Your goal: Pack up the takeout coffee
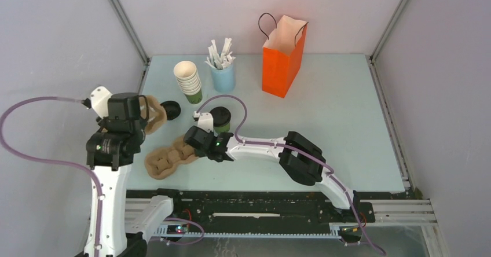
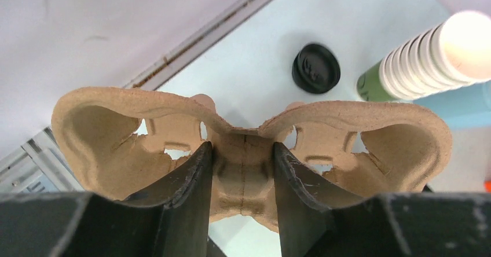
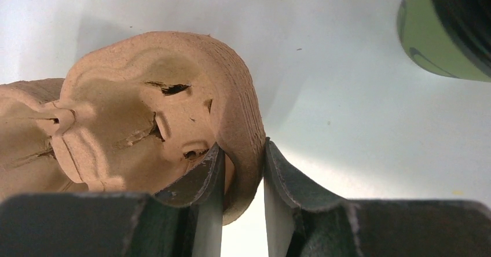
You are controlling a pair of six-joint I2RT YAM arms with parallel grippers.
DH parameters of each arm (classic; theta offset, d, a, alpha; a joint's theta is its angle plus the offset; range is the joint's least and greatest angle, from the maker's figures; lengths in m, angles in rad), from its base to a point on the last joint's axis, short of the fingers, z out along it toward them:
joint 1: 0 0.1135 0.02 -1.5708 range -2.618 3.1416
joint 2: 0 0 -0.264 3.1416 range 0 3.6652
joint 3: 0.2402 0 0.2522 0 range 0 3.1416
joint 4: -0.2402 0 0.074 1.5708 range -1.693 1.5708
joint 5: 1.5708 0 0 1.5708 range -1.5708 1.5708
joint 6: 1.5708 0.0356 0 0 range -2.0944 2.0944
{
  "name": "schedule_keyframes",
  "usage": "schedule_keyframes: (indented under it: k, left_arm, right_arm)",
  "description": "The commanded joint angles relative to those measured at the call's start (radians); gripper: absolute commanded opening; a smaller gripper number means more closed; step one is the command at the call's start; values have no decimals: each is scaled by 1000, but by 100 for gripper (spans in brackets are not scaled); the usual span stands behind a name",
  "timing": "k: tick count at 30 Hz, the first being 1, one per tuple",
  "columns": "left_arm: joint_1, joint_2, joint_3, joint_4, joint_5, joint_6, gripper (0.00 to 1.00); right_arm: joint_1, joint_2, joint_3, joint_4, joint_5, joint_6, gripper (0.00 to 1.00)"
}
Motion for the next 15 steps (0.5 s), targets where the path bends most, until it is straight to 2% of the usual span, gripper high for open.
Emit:
schedule_keyframes:
  k: [1, 6, 9, 11, 15]
  left_arm:
    - [-4, -6, 119, 5, -112, 64, 0]
    - [-4, -21, 211, 1, 49, 73, 1]
    - [-4, -53, 219, 18, 164, 111, 1]
    - [-4, -68, 215, 21, 185, 153, 3]
    - [-4, -92, 211, 14, 180, 194, 4]
  right_arm:
    - [2, 29, 112, 18, -35, 27, 0]
    - [1, 159, 355, -95, -46, 26, 4]
    - [2, 186, 443, -130, -69, -5, 14]
    - [-1, 152, 441, -107, -110, -59, 29]
    - [-14, 42, 417, -99, -162, -157, 76]
